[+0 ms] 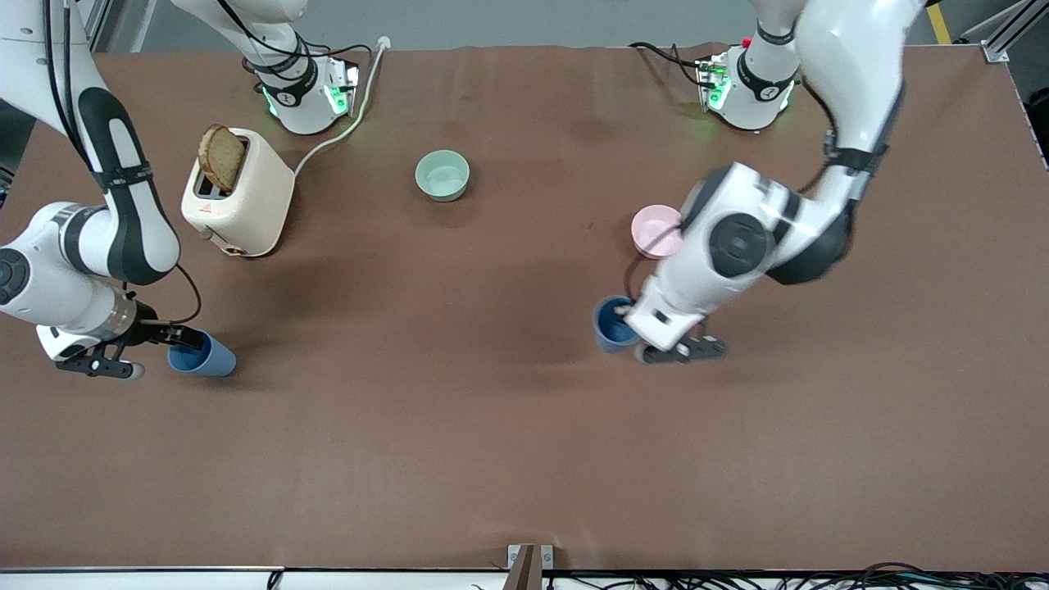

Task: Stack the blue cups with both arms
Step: 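Lift the cup with the left gripper while the right gripper grasps the other cup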

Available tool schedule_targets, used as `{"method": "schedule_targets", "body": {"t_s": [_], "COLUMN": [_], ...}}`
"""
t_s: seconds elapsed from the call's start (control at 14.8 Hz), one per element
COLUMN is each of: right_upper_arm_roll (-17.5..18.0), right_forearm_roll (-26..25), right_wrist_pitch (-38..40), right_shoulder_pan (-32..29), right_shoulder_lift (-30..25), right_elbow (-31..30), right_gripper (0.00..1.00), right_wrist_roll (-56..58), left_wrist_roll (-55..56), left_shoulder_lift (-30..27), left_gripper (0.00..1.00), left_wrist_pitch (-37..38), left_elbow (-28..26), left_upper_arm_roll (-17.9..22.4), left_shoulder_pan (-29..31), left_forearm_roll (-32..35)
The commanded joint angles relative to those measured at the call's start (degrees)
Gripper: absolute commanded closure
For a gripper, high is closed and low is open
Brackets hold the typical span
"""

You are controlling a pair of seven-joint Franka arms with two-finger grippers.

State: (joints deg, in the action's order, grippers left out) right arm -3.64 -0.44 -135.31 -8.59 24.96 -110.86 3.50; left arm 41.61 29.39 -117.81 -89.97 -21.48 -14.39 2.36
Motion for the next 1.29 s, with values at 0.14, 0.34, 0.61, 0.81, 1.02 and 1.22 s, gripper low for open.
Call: {"method": "schedule_targets", "body": {"t_s": [0.14, 0.34, 0.61, 0.81, 1.02, 1.22], "right_upper_arm_roll": [0.7, 0.7, 0.7, 0.9, 0.9, 1.0], "right_forearm_roll": [-1.0, -0.9, -1.0, -1.0, -0.6, -0.2], "right_wrist_pitch": [-1.3, -0.2, 7.5, 15.1, 23.0, 28.9], "right_shoulder_pan": [-0.7, -0.6, -0.2, 0.1, 2.3, 5.4], "right_shoulder_lift": [0.6, 0.2, -5.1, -9.8, -13.3, -15.5], "right_elbow": [-0.8, -0.8, -0.1, 2.4, 7.2, 10.2], "right_gripper": [0.55, 0.9, 0.97, 0.99, 0.99, 0.99], "right_wrist_roll": [0.6, 1.2, 0.8, 0.7, 0.1, -4.4], "left_wrist_roll": [18.2, 22.8, 23.3, 23.3, 23.1, 22.7], "left_shoulder_lift": [5.9, 9.9, 12.8, 14.2, 13.2, 7.9], "left_gripper": [1.0, 1.0, 0.99, 0.91, 0.0, 0.0], "left_wrist_pitch": [-2.8, -11.6, -15.3, -15.7, -15.3, -9.8], "left_elbow": [3.7, 3.8, 4.0, 5.9, 7.2, 9.7], "left_upper_arm_roll": [0.6, 0.6, 3.5, 6.6, 7.1, 7.4], "left_shoulder_pan": [-12.6, -16.8, -20.8, -24.0, -23.9, -20.5], "left_forearm_roll": [0.3, 0.3, 0.3, 0.2, 0.3, 0.3]}}
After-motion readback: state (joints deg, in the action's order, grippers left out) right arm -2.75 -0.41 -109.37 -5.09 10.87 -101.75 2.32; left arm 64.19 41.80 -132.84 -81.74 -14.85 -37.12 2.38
